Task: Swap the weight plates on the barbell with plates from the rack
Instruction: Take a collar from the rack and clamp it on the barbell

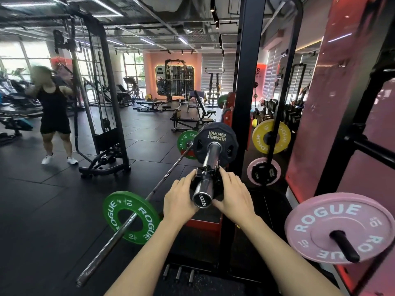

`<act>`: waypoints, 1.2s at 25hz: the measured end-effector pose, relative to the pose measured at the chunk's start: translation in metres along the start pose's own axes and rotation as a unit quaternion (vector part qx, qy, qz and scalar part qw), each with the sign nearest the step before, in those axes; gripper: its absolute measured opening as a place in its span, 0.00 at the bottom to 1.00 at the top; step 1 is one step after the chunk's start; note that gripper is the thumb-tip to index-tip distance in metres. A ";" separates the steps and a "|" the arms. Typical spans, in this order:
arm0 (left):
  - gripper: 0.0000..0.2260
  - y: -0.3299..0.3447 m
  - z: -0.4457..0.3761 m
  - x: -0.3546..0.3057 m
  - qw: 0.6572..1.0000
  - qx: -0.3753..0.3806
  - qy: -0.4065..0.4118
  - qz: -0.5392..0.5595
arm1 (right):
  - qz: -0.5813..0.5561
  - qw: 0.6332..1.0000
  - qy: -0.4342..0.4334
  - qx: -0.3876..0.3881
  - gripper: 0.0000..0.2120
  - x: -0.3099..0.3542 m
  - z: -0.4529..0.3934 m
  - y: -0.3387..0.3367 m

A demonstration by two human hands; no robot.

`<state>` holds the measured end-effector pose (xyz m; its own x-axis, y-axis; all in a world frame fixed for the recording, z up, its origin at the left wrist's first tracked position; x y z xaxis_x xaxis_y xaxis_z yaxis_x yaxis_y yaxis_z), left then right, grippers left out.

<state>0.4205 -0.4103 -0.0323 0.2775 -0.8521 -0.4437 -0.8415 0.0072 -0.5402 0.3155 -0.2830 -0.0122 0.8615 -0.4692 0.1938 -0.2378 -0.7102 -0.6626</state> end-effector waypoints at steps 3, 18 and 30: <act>0.34 0.029 -0.024 0.009 1.000 0.000 0.001 0.005 | -0.001 1.000 0.007 0.000 0.48 -0.020 -0.023 0.021; 0.32 0.135 -0.137 0.038 0.997 0.054 0.046 0.041 | 0.076 0.996 0.037 -0.009 0.42 -0.080 -0.118 0.086; 0.32 0.166 -0.169 0.031 0.990 0.048 0.133 0.027 | 0.103 0.994 0.041 -0.016 0.41 -0.101 -0.137 0.107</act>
<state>0.2111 -0.5242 -0.0150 0.0903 -0.9566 -0.2769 -0.8002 0.0958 -0.5921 0.1414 -0.3840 -0.0036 0.7534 -0.6473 0.1161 -0.4213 -0.6106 -0.6706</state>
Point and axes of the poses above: each hand's wrist, its own z-axis away from the middle knuckle, its own y-axis out of the palm, x = y × z, the point moved 7 cm from there along -z, towards the middle knuckle, and after that the axes turned 11 degrees about -x, right-handed, at the moved point
